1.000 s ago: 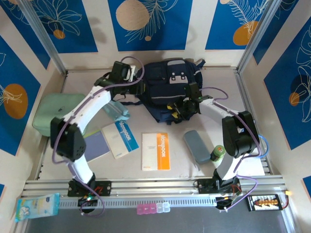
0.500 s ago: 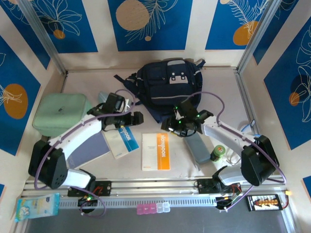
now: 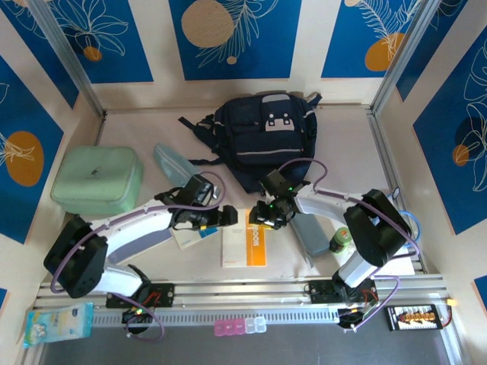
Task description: Pack the student bag
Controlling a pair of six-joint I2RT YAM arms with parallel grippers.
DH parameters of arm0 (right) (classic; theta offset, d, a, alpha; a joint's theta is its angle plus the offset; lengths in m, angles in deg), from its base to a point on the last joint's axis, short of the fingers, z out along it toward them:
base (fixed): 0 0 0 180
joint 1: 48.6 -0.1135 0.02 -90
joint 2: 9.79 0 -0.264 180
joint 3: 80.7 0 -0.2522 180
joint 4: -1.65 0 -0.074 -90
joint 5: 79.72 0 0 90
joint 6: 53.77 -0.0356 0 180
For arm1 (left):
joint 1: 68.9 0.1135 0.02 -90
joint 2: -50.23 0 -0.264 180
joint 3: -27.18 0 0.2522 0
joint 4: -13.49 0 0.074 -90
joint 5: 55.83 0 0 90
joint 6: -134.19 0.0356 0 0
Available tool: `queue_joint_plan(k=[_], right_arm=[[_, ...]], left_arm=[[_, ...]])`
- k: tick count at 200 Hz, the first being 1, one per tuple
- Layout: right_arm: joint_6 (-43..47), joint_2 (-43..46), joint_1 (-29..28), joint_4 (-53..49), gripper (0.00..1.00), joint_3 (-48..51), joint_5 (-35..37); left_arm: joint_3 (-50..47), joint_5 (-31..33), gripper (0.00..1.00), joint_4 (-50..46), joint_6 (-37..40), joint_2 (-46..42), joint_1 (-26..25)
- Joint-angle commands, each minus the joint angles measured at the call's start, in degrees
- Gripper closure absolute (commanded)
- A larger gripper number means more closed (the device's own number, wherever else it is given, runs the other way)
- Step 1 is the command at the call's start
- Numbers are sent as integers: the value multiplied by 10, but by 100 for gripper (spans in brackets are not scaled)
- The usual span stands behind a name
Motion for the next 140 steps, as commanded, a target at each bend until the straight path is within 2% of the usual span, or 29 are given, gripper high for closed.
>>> queue_joint_plan(k=[1, 23, 66, 140], right_arm=[[6, -16, 4, 5, 55, -3, -6], [1, -19, 4, 11, 55, 5, -7], [-5, -18, 7, -2, 56, 16, 21], [-7, -26, 11, 1, 57, 34, 26]], left_arm=[[-20, 9, 9, 34, -5, 20, -7], [-22, -15, 19, 60, 5, 41, -9], [-19, -12, 34, 62, 23, 74, -12], [-21, -25, 54, 91, 22, 108, -12]])
